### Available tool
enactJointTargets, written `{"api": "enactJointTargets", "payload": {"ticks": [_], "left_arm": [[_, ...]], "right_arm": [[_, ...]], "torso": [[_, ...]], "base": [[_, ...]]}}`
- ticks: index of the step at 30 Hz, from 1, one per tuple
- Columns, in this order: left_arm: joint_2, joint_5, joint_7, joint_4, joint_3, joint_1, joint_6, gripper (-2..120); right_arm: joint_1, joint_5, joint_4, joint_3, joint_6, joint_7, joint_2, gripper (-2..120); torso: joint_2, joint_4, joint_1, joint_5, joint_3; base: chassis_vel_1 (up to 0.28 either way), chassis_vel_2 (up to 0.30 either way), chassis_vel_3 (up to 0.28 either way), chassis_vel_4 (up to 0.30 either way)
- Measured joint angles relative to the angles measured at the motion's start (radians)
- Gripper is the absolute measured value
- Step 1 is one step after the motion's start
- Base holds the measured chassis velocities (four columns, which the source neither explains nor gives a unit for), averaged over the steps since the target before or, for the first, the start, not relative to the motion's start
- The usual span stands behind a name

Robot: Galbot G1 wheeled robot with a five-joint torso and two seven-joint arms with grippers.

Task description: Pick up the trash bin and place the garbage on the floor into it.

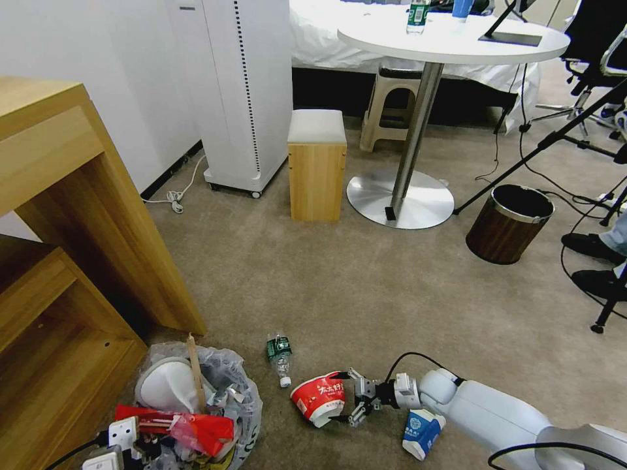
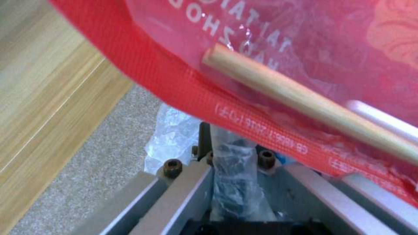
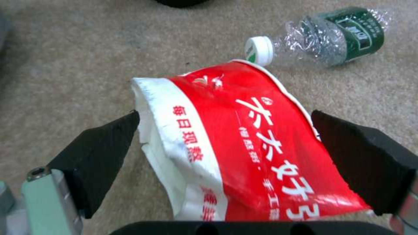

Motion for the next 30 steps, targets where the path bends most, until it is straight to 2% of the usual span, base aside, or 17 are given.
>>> {"api": "enactJointTargets", "payload": {"ticks": [15, 24, 30], "left_arm": [[0.009, -0.004, 0.006, 0.001, -0.004, -0.002, -0.006, 0], [0.015, -0.001, 0.012, 0.004, -0.005, -0.004, -0.014, 0], [0.015, 0.013, 0.020, 0.006, -0.004, -0.002, -0.022, 0]], "right_arm": [[-0.033, -0.084, -0.023, -0.003, -0.016, 0.135, 0.050, 100], [-0.046, -0.075, -0.027, -0.002, -0.016, 0.141, 0.046, 98], [-0.047, -0.062, -0.014, -0.002, -0.019, 0.164, 0.026, 76]], "torso": [[0.000, -0.0002, 0.000, -0.0005, 0.000], [0.000, -0.0002, 0.000, -0.0004, 0.000], [0.000, -0.0002, 0.000, -0.0005, 0.000]], "base": [[0.000, 0.000, 0.000, 0.000], [0.000, 0.000, 0.000, 0.000], [0.000, 0.000, 0.000, 0.000]]}}
